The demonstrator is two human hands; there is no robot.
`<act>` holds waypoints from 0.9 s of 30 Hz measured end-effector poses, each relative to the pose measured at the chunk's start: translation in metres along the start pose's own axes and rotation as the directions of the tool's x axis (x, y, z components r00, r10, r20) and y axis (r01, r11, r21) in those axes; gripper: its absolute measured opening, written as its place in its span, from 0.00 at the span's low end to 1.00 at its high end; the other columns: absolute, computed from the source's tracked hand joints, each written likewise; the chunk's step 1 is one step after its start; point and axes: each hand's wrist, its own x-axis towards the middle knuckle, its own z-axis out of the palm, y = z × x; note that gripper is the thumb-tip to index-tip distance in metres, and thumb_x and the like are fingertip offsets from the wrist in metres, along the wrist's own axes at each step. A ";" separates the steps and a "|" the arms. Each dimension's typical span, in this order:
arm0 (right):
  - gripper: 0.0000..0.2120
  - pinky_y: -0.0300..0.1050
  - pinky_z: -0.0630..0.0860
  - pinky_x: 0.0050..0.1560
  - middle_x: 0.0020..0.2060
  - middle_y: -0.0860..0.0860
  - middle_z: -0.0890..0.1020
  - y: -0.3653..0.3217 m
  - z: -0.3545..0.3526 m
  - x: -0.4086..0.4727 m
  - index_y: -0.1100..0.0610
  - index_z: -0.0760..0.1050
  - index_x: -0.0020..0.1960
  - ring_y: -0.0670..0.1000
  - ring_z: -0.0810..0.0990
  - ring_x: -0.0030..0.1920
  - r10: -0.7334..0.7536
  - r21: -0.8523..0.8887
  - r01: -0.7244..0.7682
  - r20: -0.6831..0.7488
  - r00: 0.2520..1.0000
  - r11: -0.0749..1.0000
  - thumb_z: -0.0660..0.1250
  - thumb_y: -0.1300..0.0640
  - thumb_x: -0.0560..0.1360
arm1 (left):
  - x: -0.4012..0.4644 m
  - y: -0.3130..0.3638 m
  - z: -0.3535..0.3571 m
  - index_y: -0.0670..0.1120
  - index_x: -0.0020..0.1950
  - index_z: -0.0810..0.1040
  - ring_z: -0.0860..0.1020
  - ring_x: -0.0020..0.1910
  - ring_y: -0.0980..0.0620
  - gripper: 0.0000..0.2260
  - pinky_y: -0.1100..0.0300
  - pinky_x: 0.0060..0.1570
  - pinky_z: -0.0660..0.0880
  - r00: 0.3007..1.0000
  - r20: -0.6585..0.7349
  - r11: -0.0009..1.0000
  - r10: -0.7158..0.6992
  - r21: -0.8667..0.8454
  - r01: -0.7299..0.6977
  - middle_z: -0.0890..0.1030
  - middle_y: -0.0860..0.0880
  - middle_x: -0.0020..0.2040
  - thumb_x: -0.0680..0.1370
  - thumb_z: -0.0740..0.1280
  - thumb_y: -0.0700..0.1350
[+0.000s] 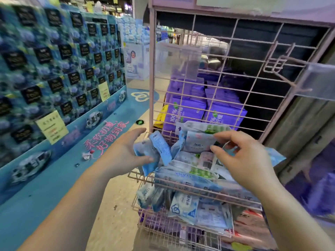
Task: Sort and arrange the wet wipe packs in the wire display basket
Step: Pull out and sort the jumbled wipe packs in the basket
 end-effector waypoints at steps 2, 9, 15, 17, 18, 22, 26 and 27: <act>0.13 0.24 0.67 0.39 0.41 0.38 0.75 -0.010 0.013 -0.002 0.43 0.78 0.54 0.38 0.74 0.42 -0.014 0.012 0.013 0.063 0.998 1.000 0.73 0.52 0.71 | -0.003 -0.009 -0.004 0.56 0.75 0.59 0.65 0.72 0.55 0.42 0.59 0.64 0.65 0.998 0.035 0.999 -0.044 0.016 0.044 0.65 0.54 0.74 0.66 0.77 0.54; 0.35 0.44 0.74 0.55 0.61 0.42 0.69 -0.047 0.080 -0.005 0.39 0.59 0.71 0.45 0.74 0.57 -0.005 -0.143 0.050 0.295 0.956 0.988 0.70 0.38 0.68 | -0.008 -0.011 0.005 0.57 0.72 0.63 0.72 0.59 0.57 0.41 0.61 0.56 0.69 0.999 0.032 1.000 -0.028 0.009 0.028 0.71 0.59 0.61 0.64 0.79 0.52; 0.12 0.50 0.75 0.52 0.56 0.52 0.76 -0.037 0.093 0.032 0.51 0.77 0.59 0.58 0.78 0.54 0.064 -0.206 -0.029 0.164 0.984 0.978 0.60 0.52 0.79 | 0.002 -0.006 0.007 0.58 0.68 0.69 0.69 0.55 0.57 0.34 0.61 0.54 0.66 0.999 -0.023 0.999 -0.027 0.035 0.028 0.70 0.55 0.58 0.64 0.78 0.55; 0.09 0.50 0.75 0.51 0.51 0.56 0.80 -0.031 0.082 0.047 0.56 0.79 0.52 0.58 0.79 0.51 0.082 -0.106 -0.070 0.110 0.991 0.992 0.62 0.54 0.79 | 0.008 -0.003 0.007 0.57 0.65 0.71 0.68 0.55 0.57 0.30 0.62 0.53 0.65 0.999 -0.019 0.998 -0.042 0.034 0.043 0.68 0.56 0.57 0.66 0.77 0.56; 0.09 0.51 0.76 0.49 0.48 0.56 0.81 -0.028 0.076 0.054 0.57 0.79 0.50 0.58 0.80 0.48 0.089 -0.070 -0.084 0.076 0.993 0.994 0.62 0.54 0.78 | 0.012 -0.002 0.007 0.56 0.64 0.73 0.69 0.55 0.57 0.28 0.61 0.53 0.66 0.999 -0.011 0.999 -0.048 0.003 0.048 0.70 0.55 0.57 0.67 0.77 0.56; 0.11 0.51 0.78 0.46 0.39 0.56 0.83 -0.021 0.060 0.073 0.59 0.78 0.47 0.59 0.82 0.41 0.134 0.029 -0.132 -0.065 0.989 0.991 0.62 0.53 0.78 | 0.023 0.002 0.008 0.52 0.54 0.77 0.76 0.34 0.55 0.14 0.61 0.33 0.73 0.989 0.023 0.943 -0.147 -0.300 0.147 0.80 0.51 0.47 0.70 0.75 0.47; 0.09 0.47 0.77 0.40 0.36 0.55 0.83 -0.026 0.064 0.073 0.54 0.79 0.41 0.55 0.82 0.39 0.092 -0.012 -0.092 0.095 0.991 0.996 0.64 0.52 0.77 | 0.032 0.010 0.009 0.46 0.45 0.77 0.71 0.22 0.51 0.06 0.60 0.23 0.69 0.971 0.022 0.855 -0.238 -0.470 0.220 0.75 0.42 0.36 0.74 0.65 0.36; 0.08 0.45 0.75 0.39 0.38 0.54 0.84 -0.028 0.068 0.070 0.53 0.80 0.42 0.54 0.82 0.40 0.062 -0.079 -0.050 0.169 0.984 0.996 0.65 0.53 0.77 | 0.033 0.012 0.008 0.44 0.45 0.77 0.71 0.21 0.51 0.05 0.60 0.23 0.70 0.968 0.015 0.846 -0.250 -0.483 0.226 0.75 0.41 0.34 0.74 0.64 0.35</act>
